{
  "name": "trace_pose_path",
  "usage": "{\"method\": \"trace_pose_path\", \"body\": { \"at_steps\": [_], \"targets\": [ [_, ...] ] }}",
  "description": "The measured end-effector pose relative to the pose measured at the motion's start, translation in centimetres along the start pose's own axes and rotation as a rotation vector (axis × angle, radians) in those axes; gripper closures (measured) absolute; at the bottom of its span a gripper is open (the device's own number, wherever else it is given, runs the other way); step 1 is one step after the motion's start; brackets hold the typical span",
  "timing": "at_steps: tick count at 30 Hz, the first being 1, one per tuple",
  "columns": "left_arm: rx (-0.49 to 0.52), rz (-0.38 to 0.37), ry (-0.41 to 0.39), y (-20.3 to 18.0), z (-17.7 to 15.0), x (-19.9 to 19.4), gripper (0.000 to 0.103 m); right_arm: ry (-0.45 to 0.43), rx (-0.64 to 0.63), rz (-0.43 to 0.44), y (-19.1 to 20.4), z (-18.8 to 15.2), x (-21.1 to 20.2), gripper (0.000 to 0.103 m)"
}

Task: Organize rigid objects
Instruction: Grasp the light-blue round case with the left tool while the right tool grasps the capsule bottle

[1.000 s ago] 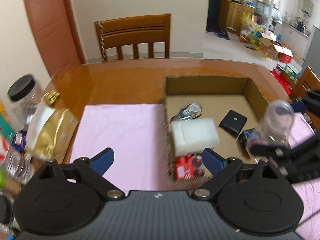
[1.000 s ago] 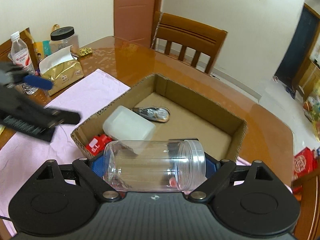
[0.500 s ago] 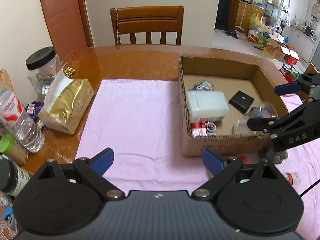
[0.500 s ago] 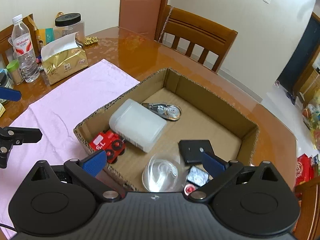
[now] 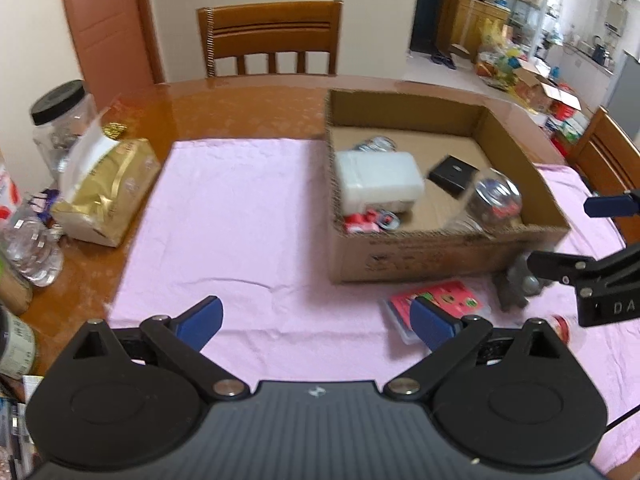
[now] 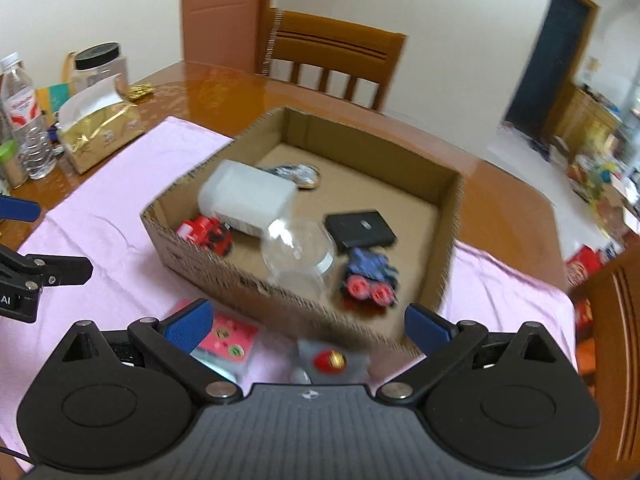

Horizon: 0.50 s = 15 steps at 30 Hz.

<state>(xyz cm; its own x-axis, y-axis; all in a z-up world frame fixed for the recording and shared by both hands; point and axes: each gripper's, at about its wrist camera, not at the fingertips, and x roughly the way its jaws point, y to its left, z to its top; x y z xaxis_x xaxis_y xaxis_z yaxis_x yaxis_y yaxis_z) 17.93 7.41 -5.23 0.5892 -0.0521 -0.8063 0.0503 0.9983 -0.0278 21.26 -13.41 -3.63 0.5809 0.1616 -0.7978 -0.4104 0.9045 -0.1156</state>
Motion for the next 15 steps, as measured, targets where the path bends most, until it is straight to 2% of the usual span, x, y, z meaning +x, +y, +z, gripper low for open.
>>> {"method": "trace_pose_path", "body": {
  "at_steps": [4,12,15],
  "targets": [
    [0.034,-0.051,0.029,-1.7,-0.8,1.1,0.004,-0.009,0.049,-0.053,0.0,-3.1,-1.0,0.000],
    [0.035,-0.158,0.116,-5.9,-2.4,5.2,0.004,0.032,0.155,-0.041,-0.5,-8.5,-1.0,0.000],
    [0.028,-0.156,0.140,-7.0,-2.7,6.5,0.004,0.045,0.162,-0.041,-0.7,-9.8,-1.0,0.000]
  ]
}}
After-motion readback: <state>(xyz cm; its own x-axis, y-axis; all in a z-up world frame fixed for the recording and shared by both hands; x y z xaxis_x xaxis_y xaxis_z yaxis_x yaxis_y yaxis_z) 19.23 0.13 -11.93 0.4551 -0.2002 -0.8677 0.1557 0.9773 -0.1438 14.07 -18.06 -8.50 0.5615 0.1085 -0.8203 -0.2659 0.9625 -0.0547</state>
